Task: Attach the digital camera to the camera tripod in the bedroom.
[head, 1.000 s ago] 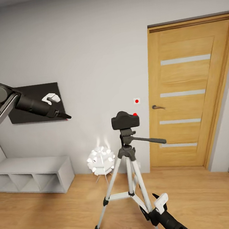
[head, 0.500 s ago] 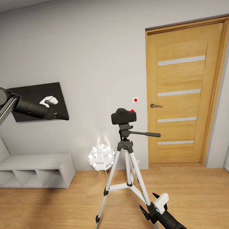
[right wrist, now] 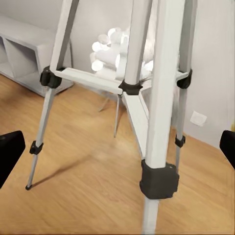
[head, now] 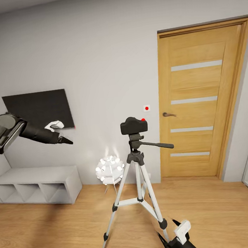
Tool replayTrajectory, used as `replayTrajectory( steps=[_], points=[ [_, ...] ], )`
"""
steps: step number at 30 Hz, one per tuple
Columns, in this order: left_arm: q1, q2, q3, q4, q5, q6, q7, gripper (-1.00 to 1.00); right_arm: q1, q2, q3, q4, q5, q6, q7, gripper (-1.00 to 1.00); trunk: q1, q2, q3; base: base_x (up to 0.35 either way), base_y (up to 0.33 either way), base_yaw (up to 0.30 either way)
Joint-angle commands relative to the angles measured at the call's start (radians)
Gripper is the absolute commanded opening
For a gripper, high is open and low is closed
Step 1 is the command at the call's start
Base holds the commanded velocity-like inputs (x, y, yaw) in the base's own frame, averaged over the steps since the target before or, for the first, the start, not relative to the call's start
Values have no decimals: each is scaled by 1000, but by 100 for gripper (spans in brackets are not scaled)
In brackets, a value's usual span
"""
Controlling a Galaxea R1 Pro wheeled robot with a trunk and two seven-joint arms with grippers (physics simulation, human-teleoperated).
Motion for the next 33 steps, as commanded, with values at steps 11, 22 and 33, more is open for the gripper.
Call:
replayTrajectory(
  steps=[11, 22, 33],
  points=[
    [29, -29, -4, 351, 9, -19, 147, 100, 5, -21, 4, 248, -1, -222, -169, 100, 0, -1, 0, 0, 0, 0],
    [59, -119, 1, 667, 14, -253, 301, 100, 66, -46, 4, 281, -1, -262, -222, 100, 0, -1, 0, 0, 0, 0],
    [208, -160, 4, 690, 88, -284, 514, 100, 121, -88, 5, 283, -1, -132, -297, 100, 0, -1, 0, 0, 0, 0]
  ],
)
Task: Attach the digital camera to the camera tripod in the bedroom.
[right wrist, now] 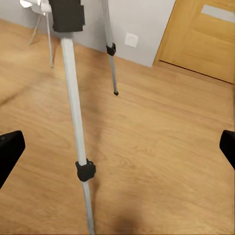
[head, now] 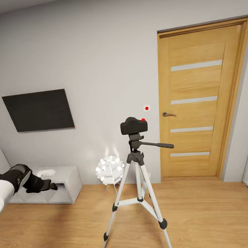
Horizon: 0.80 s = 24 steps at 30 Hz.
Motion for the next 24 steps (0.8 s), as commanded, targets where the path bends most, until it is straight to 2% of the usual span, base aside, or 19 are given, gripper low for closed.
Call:
replayTrajectory(
  steps=[1, 4, 8, 9, 10, 17, 23, 24],
  points=[
    [9, -4, -7, -2, 11, 5, 11, 100, 2, -3, 7, 4, 5, 19, -10, 100, 0, -1, 0, 0, 0, 0],
    [33, -24, -6, -1, 17, 5, 44, 100, 7, -10, 7, 4, 5, 102, -17, 100, 0, -1, 0, 0, 0, 0],
    [75, -51, -5, -1, 21, 5, 78, 100, 11, -15, 7, 4, 5, 249, -24, 100, 0, -1, 0, 0, 0, 0],
    [100, -70, -5, -1, 23, 5, 94, 100, 12, -16, 7, 4, 5, 331, -28, 100, 0, -1, 0, 0, 0, 0],
    [112, -82, -5, -1, 23, 5, 102, 100, 12, -17, 7, 4, 5, 372, -29, 100, 0, -1, 0, 0, 0, 0],
    [205, -140, -4, -1, 26, 4, 190, 100, 15, -18, 7, 4, 4, 608, -34, 100, 0, -1, 0, 0, 0, 0],
    [289, -150, -3, -1, 26, 3, 237, 100, 36, -18, 6, 4, 4, 665, -34, 100, 0, -1, 0, 0, 0, 0],
    [319, -152, -3, -1, 26, 2, 247, 100, 42, -18, 6, 4, 3, 673, -34, 100, 0, -1, 0, 0, 0, 0]
  ],
)
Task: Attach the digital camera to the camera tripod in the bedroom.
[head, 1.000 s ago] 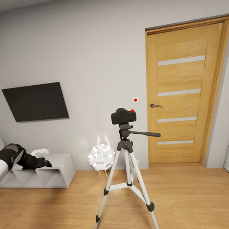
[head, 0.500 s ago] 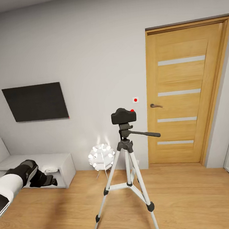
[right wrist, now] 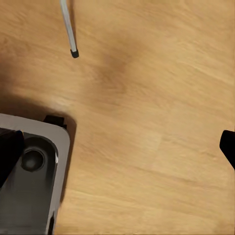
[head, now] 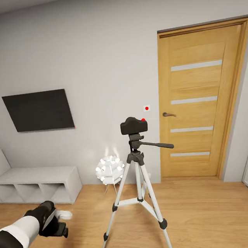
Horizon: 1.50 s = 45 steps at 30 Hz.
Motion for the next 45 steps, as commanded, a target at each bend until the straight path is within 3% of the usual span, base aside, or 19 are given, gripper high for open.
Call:
replayTrajectory(
  steps=[1, 7, 13, 21, 31, 34, 45],
  points=[
    [18, 0, -7, -2, 6, 4, 0, 100, 2, 0, 6, 5, 6, -2, -6, 100, 0, -1, 0, 0, 0, 0],
    [129, 0, -5, -1, 7, -7, 13, 100, 30, 2, 5, 5, 5, 8, -5, 100, 0, -1, 0, 0, 0, 0],
    [228, 6, -5, 1, 7, -75, 20, 100, 51, 6, 4, 6, 3, 9, -2, 100, 0, -1, 0, 0, 0, 0],
    [315, 8, -4, 1, 7, -163, 23, 100, 64, 10, 4, 6, 0, 8, 3, 100, 0, -1, 0, 0, 0, 0],
    [406, 7, -3, 1, 21, -194, 22, 100, 66, 11, 4, 5, -32, 7, 4, 100, 0, -1, 0, 0, 0, 0],
    [425, 1, -3, 1, 31, -199, 22, 100, 66, 11, 4, 5, -44, 7, 4, 100, 0, -1, 0, 0, 0, 0],
    [515, -73, -2, 1, 48, -213, 22, 100, 66, 11, 3, 5, -115, 6, 4, 100, 0, -1, 0, 0, 0, 0]
  ],
)
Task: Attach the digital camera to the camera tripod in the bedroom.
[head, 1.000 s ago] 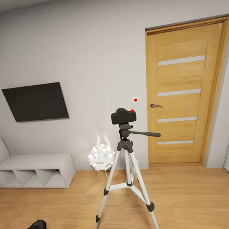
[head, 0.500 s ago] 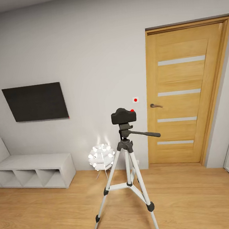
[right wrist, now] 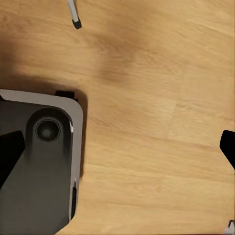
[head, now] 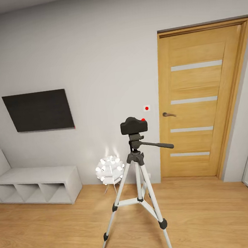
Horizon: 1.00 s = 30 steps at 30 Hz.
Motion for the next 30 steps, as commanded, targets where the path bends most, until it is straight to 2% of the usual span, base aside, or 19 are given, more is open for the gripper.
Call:
replayTrajectory(
  steps=[1, 11, 14, 17, 20, 23, 29, 30],
  points=[
    [6, -5, -9, -2, 7, 1, -3, 100, -1, 0, 6, 4, 2, -6, -6, 100, 0, -1, 0, 0, 0, 0],
    [71, -40, -9, -2, 8, -83, -3, 100, -1, 1, 2, 3, -15, -13, -6, 100, 0, -1, 0, 0, 0, 0],
    [115, -66, -9, -2, 9, -156, -1, 100, -1, 1, 2, 3, -17, -20, -6, 100, 0, -1, 0, 0, 0, 0],
    [145, -77, -9, -2, 9, -206, 13, 100, -1, 1, 3, 2, -16, -30, -7, 100, 0, -1, 0, 0, 0, 0],
    [169, -83, -9, -2, 9, -257, 49, 100, -1, 1, 4, 2, -16, -41, -7, 100, 0, -1, 0, 0, 0, 0],
    [193, -89, -9, -2, 9, -317, 116, 100, -1, 0, 5, 2, -16, -52, -8, 100, 0, -1, 0, 0, 0, 0],
    [221, -110, -9, -2, 9, -377, 206, 100, -1, 0, 6, 1, -16, -59, -9, 100, 0, -1, 0, 0, 0, 0],
    [226, -120, -9, -2, 10, -385, 236, 100, -1, 0, 6, 1, -16, -60, -9, 100, 0, -1, 0, 0, 0, 0]
  ],
)
